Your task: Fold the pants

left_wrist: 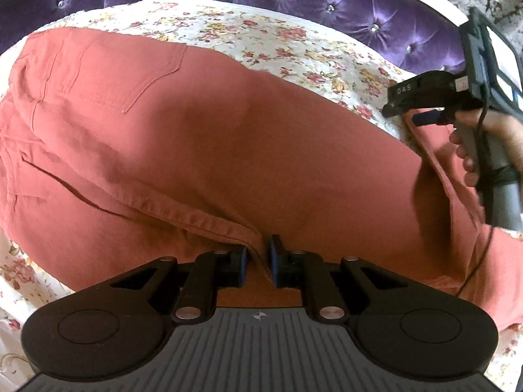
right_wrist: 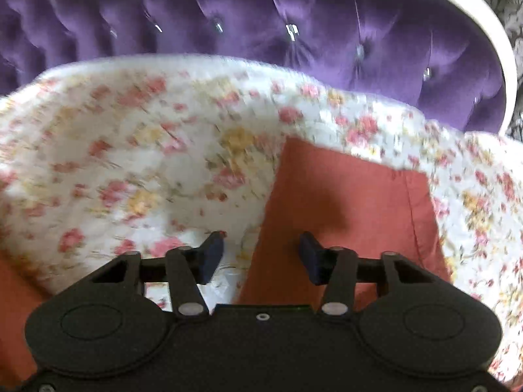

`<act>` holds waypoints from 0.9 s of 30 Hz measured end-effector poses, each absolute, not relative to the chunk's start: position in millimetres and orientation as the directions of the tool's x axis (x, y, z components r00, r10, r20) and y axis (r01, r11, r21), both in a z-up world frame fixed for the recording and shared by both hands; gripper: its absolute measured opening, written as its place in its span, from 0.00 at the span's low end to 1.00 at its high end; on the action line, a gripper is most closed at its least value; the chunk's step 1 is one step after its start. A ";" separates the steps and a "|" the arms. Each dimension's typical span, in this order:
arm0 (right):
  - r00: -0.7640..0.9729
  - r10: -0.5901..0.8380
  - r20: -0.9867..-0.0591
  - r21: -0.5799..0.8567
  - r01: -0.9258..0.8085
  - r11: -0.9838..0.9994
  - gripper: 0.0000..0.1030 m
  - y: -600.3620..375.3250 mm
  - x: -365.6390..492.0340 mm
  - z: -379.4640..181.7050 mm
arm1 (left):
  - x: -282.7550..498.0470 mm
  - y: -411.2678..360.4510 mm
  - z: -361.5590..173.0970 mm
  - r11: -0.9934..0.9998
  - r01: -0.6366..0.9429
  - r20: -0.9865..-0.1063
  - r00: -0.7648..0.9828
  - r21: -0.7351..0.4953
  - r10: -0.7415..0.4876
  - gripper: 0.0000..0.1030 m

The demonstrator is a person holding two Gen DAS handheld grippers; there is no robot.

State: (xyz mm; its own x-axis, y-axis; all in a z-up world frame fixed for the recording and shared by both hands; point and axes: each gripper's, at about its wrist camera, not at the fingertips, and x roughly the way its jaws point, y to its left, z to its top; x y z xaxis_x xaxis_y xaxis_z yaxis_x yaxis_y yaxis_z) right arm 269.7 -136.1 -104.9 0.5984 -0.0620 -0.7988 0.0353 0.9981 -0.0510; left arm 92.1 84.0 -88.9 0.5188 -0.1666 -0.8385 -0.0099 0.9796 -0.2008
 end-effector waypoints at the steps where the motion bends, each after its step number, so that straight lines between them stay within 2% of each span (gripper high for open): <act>1: 0.595 -0.073 -0.800 -0.060 0.042 0.997 0.22 -137.4 267.5 -103.0 | 92.6 84.6 -89.0 0.979 -0.012 -0.838 0.518 -0.205 -0.169 0.14; 2: 0.595 -0.064 -0.801 -0.046 0.045 0.998 0.08 -142.7 263.5 -99.7 | 92.8 84.5 -88.9 0.978 -0.014 -0.839 0.518 -0.207 -0.170 0.14; 3: 0.605 -0.039 -0.795 -0.010 0.052 0.999 0.06 -150.9 258.5 -93.8 | 92.3 84.7 -88.9 0.979 -0.014 -0.839 0.518 -0.205 -0.168 0.14; 9: 0.774 0.006 -0.633 0.159 0.122 0.980 0.06 -223.8 167.7 -18.9 | 92.2 81.0 -88.4 0.983 -0.012 -0.840 0.521 -0.183 -0.150 0.14; 14: 0.845 -0.035 -0.534 0.252 0.199 0.947 0.07 -293.1 63.1 18.6 | 93.2 78.2 -88.3 0.986 -0.016 -0.844 0.519 -0.166 -0.134 0.14; 17: 0.820 -0.066 -0.568 0.260 0.255 0.931 0.07 -318.2 9.3 4.9 | 92.3 74.5 -88.1 0.990 -0.008 -0.844 0.523 -0.142 -0.117 0.14; 20: 0.735 -0.099 -0.671 0.230 0.333 0.914 0.08 -329.8 -22.0 -37.0 | 91.8 71.6 -87.8 0.992 -0.002 -0.845 0.525 -0.124 -0.104 0.14; 23: 0.634 -0.064 -0.770 0.257 0.401 0.879 0.10 -336.2 -45.5 -86.8 | 91.5 70.8 -87.3 0.993 0.001 -0.846 0.524 -0.115 -0.099 0.14; 25: 0.601 -0.012 -0.799 0.295 0.410 0.863 0.14 -338.4 -55.3 -105.0 | 92.1 68.5 -86.7 0.994 0.004 -0.848 0.521 -0.106 -0.092 0.14; 27: 0.625 -0.001 -0.780 0.337 0.422 0.842 0.18 -343.7 -64.7 -105.4 | 92.3 67.5 -86.1 0.995 0.010 -0.850 0.520 -0.095 -0.086 0.14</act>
